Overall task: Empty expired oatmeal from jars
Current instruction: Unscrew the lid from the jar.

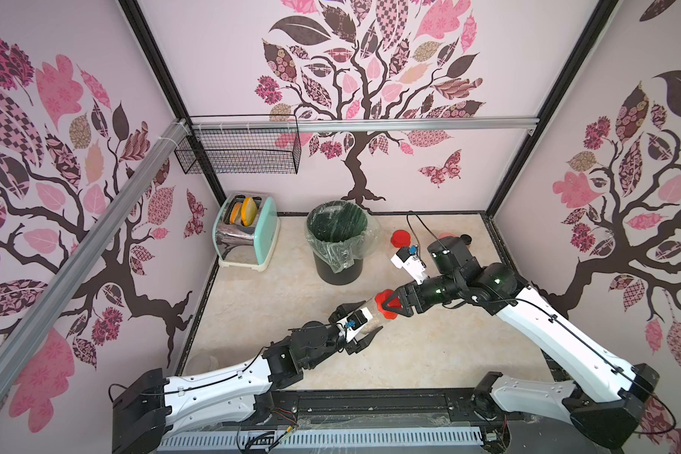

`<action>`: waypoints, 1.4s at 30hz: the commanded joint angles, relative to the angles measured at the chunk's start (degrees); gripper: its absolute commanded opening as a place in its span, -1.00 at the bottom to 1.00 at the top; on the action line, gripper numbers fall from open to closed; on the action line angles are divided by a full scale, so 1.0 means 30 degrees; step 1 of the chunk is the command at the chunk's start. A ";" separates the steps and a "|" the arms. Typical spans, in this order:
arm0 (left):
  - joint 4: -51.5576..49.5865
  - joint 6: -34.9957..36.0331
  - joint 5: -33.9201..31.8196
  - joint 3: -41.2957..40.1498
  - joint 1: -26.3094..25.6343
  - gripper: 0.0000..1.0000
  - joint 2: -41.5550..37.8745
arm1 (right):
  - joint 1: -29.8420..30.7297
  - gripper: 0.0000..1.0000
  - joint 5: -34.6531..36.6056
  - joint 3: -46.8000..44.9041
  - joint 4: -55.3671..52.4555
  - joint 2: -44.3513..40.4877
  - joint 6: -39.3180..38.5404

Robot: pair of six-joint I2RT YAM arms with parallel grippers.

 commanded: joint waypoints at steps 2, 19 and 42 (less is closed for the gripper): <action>0.0672 -0.1276 0.1242 0.0137 -0.0011 0.29 -0.0376 | -0.0008 0.30 -0.0362 0.0422 0.0180 -0.0461 -0.2460; 0.0197 -0.1674 0.0129 -0.0616 -0.0557 0.28 -0.2079 | 0.0265 0.99 0.1642 0.1565 -0.0857 -0.1140 -0.1893; 0.2347 0.0349 -0.1624 -0.1043 -0.0550 0.27 -0.1000 | 0.1261 0.88 0.0661 0.2458 -0.1006 0.1350 0.2184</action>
